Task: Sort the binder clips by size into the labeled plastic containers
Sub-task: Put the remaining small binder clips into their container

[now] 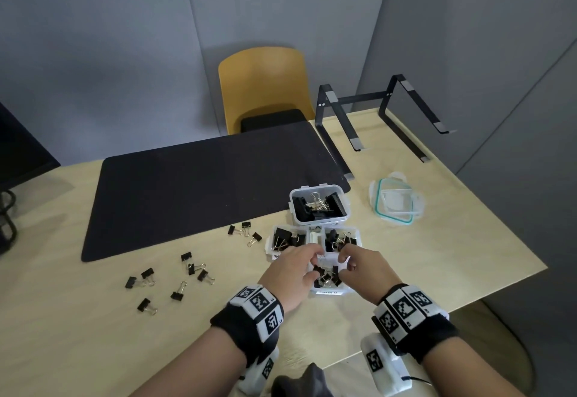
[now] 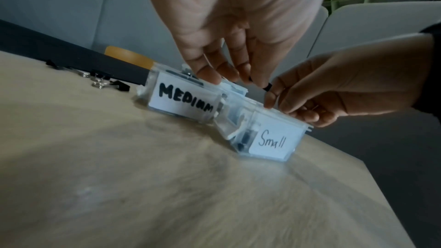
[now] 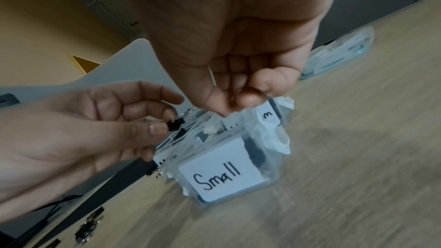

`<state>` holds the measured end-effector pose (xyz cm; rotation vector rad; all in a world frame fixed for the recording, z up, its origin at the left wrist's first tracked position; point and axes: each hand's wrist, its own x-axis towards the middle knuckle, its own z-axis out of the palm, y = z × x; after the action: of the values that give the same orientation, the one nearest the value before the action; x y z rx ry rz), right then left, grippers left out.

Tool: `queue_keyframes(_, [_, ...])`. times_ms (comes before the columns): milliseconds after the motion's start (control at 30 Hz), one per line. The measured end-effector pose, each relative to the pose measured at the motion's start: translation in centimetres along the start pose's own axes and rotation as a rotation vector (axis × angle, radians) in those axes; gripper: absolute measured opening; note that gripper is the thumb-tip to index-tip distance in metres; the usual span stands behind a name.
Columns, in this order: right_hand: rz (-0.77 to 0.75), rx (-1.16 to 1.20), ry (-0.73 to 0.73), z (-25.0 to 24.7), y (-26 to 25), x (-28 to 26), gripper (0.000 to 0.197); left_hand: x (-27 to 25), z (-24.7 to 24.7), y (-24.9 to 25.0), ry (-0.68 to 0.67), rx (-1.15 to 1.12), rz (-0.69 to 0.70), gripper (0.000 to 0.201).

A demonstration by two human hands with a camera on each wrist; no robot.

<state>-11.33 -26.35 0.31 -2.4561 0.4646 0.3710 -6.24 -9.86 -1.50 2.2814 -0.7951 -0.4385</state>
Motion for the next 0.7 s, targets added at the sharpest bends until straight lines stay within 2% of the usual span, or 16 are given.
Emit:
queue_keyframes(133, [-0.016, 0.014, -0.003, -0.1, 0.3, 0.2, 0.016, 0.1, 0.4, -0.3, -0.006, 0.036, -0.004, 0.04])
queue_keyframes(267, [-0.029, 0.019, -0.004, -0.1, -0.2, 0.3, 0.017, -0.6, -0.4, -1.9, 0.107, 0.067, -0.026, 0.036])
queue_keyframes(467, [-0.122, 0.004, 0.0, 0.5, -2.8, 0.9, 0.018, -1.0, -3.1, -5.5, 0.23, 0.121, -0.188, 0.021])
queue_keyframes(600, [-0.159, 0.022, -0.007, 1.7, -5.1, 1.3, 0.018, -0.5, -5.1, -7.2, 0.359, 0.089, -0.259, 0.014])
queue_keyframes(700, [-0.191, 0.036, -0.013, 2.8, -6.9, 1.5, 0.018, 0.1, -6.3, -8.7, 0.361, 0.118, -0.306, 0.016])
